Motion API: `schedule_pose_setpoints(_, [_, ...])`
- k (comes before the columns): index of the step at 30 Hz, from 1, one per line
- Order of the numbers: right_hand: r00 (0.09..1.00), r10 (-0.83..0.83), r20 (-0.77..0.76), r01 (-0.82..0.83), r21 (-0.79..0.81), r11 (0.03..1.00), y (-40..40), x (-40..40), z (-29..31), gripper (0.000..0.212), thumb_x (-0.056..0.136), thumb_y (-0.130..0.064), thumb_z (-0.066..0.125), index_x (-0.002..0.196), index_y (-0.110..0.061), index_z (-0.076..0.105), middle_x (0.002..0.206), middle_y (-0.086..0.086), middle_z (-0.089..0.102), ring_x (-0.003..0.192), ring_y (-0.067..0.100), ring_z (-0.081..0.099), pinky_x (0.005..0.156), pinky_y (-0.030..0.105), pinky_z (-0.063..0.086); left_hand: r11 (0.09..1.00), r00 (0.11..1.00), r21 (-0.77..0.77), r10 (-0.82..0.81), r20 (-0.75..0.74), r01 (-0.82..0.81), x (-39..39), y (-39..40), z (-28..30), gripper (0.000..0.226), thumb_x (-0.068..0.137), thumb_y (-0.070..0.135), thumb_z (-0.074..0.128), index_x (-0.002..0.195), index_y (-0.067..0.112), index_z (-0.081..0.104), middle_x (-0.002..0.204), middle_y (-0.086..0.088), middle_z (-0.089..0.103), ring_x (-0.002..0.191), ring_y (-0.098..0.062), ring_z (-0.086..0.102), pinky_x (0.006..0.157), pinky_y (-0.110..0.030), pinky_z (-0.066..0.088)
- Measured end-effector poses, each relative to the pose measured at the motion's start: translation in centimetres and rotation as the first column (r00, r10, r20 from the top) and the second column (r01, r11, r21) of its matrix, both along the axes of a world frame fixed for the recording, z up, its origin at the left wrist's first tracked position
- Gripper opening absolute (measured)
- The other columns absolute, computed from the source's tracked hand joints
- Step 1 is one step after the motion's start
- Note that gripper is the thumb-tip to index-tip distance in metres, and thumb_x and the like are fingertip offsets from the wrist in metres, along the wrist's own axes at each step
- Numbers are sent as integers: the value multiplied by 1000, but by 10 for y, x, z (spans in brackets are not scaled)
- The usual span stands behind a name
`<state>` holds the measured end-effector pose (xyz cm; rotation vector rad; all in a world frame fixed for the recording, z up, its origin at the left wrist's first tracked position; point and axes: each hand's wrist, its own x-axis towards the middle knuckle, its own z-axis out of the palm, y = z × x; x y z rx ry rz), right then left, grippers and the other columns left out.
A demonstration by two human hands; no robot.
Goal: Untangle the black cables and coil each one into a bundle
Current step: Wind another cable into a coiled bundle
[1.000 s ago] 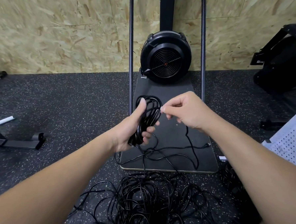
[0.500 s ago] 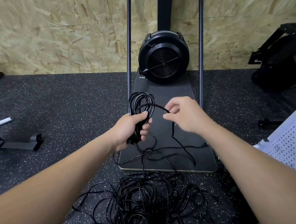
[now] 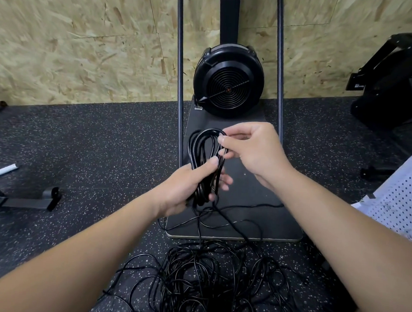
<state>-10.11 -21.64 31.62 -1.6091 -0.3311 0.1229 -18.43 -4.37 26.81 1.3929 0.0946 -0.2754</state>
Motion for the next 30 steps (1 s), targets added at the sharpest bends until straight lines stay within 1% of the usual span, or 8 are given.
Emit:
schedule_pose_setpoints(4, [997, -73, 20, 74, -40, 996, 0, -2, 1, 15, 87, -12, 91, 92, -6, 79, 75, 9, 80, 74, 30, 82, 80, 55, 69, 989, 996, 147, -9, 91, -5, 1, -8, -1, 22, 109, 27, 68, 119, 6, 69, 97, -18, 76, 83, -26, 69, 68, -34, 51])
schedule_pose_setpoints(11, [874, -137, 467, 341, -388, 856, -5, -1, -2, 17, 86, -42, 88, 77, -35, 75, 74, -14, 71, 78, 7, 69, 71, 41, 62, 923, 986, 384, -45, 163, -21, 3, -5, 4, 38, 113, 27, 61, 106, -7, 75, 102, -14, 83, 99, -26, 79, 96, -30, 55])
schedule_pose_setpoints(15, [969, -39, 244, 103, -255, 962, -11, 8, -6, 13, 90, -42, 88, 95, -33, 80, 88, -8, 77, 80, 5, 72, 81, 35, 63, 967, 987, 232, 74, 142, -106, 4, -5, 6, 28, 112, 20, 62, 101, -4, 72, 97, -17, 79, 87, -27, 76, 95, -37, 59])
schedule_pose_setpoints(18, [990, 138, 9, -126, -362, 923, -12, 11, -25, 23, 95, -25, 78, 117, -32, 77, 105, -9, 80, 96, 10, 78, 98, 46, 64, 974, 971, 37, 221, 88, -224, 7, -4, 8, 21, 110, 18, 65, 92, 8, 70, 84, -13, 70, 71, -23, 65, 91, -48, 56])
schedule_pose_setpoints(20, [938, 322, -130, -341, -517, 785, -11, 8, -40, 47, 88, -19, 83, 132, -31, 72, 125, -10, 77, 116, 12, 74, 111, 48, 57, 964, 960, -24, 266, 84, -264, 9, 0, 11, 24, 110, 20, 66, 87, 13, 66, 80, -9, 64, 66, -20, 60, 88, -47, 53])
schedule_pose_setpoints(23, [805, 519, -288, -546, -702, 457, -7, -7, -60, 87, 78, -37, 95, 154, -35, 55, 155, -10, 58, 142, 15, 56, 123, 41, 44, 944, 945, -117, 317, 76, -307, 11, 3, 15, 23, 111, 20, 65, 88, 13, 61, 78, -5, 59, 64, -17, 56, 80, -37, 59])
schedule_pose_setpoints(26, [714, 602, -359, -620, -723, 304, -3, -16, -70, 65, 83, -36, 95, 138, -26, 62, 127, -16, 74, 116, 11, 68, 103, 34, 53, 927, 926, -130, 365, 97, -352, 15, 11, 15, 20, 111, 20, 64, 94, 13, 57, 78, -3, 54, 64, -15, 50, 70, -32, 57])
schedule_pose_setpoints(30, [791, 561, -243, -534, -722, 440, 1, -12, -61, 31, 90, -23, 89, 115, -21, 71, 96, -6, 82, 71, 8, 66, 66, 25, 49, 870, 877, 133, 453, 160, -474, 18, 34, 10, 24, 109, 30, 66, 94, 12, 61, 75, -4, 56, 62, -21, 50, 56, -32, 46])
